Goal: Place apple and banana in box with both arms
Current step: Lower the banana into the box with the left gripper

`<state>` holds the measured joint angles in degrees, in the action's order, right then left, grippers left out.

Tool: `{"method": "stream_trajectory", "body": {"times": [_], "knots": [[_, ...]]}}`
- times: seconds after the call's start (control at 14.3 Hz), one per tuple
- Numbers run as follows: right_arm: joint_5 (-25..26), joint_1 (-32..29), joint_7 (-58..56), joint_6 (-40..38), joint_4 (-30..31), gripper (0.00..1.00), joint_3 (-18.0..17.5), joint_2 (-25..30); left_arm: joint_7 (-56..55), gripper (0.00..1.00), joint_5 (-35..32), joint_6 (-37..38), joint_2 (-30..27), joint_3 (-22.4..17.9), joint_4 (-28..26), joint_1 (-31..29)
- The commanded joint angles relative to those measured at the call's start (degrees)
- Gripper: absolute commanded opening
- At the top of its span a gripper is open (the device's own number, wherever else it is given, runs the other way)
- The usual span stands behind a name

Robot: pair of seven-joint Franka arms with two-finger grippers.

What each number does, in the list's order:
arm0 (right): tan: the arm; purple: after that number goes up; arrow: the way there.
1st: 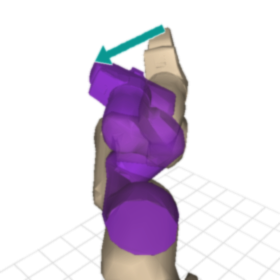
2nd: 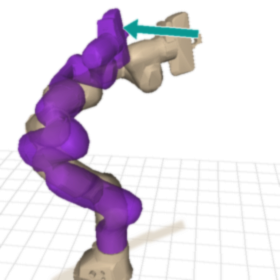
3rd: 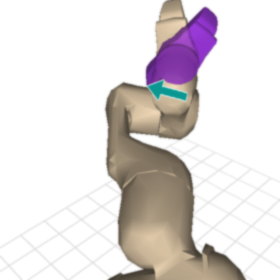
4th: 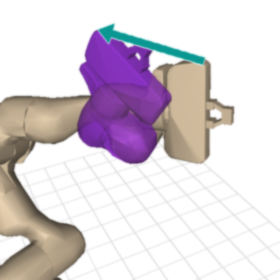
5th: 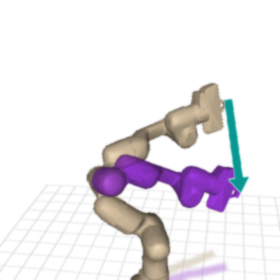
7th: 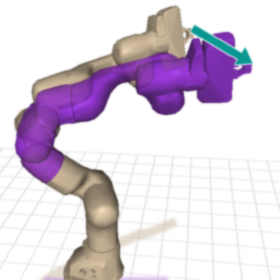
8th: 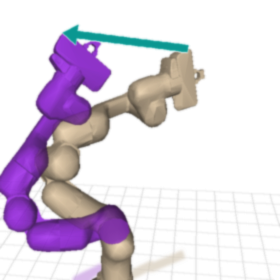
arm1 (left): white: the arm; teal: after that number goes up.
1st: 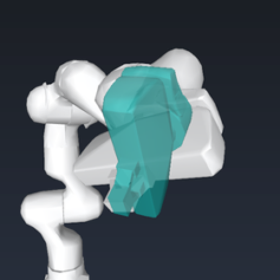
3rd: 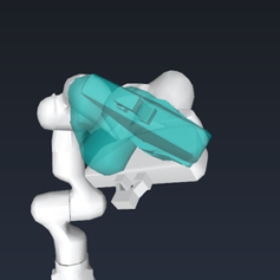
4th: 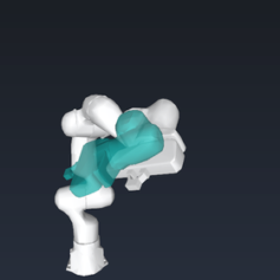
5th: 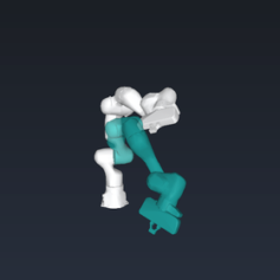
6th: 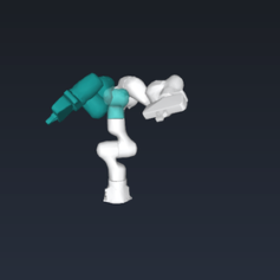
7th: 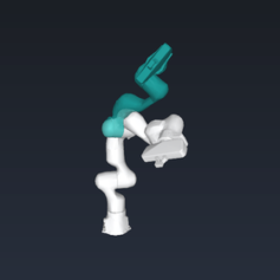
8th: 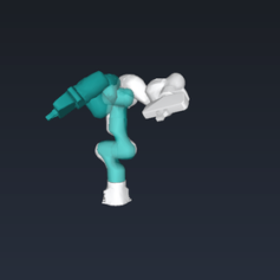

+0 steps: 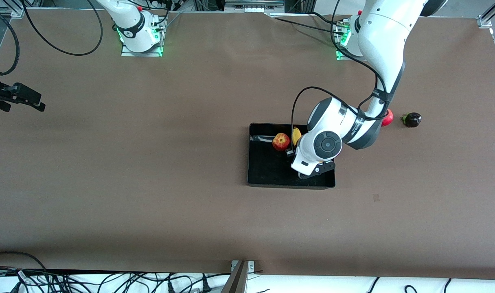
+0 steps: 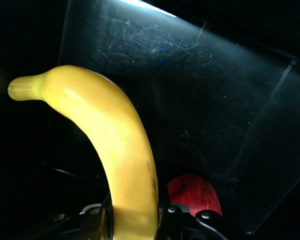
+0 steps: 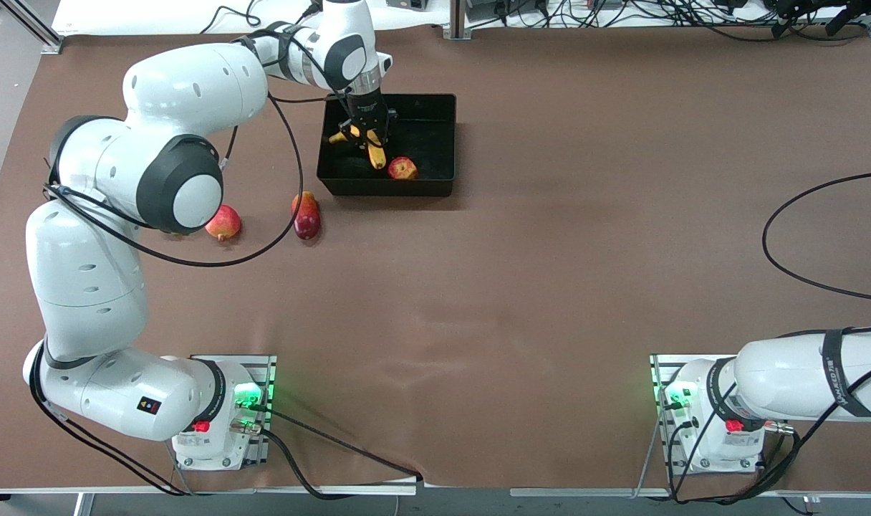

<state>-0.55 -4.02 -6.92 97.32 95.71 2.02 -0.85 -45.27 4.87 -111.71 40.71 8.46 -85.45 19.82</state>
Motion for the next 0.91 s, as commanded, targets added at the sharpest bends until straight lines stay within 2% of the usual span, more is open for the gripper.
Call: {"method": "stream_trajectory", "body": {"times": [0.0, 0.42, 0.84], "knots": [[-0.9, -0.9, 0.2, -0.7, -0.5, 1.00, -0.5, 0.2, -0.2, 0.00, 0.7, -0.7, 0.2, -0.3, -0.1, 0.2], [-0.9, -0.9, 0.2, -0.7, -0.5, 1.00, -0.5, 0.2, 1.3, 0.00, 0.4, -4.6, 2.7, -0.3, -0.1, 0.2], [-0.9, -0.9, 0.2, -0.6, -0.5, 1.00, -0.5, 0.2, 3.8, 0.00, 0.4, -4.7, 4.2, -0.3, -0.2, -0.5]]}}
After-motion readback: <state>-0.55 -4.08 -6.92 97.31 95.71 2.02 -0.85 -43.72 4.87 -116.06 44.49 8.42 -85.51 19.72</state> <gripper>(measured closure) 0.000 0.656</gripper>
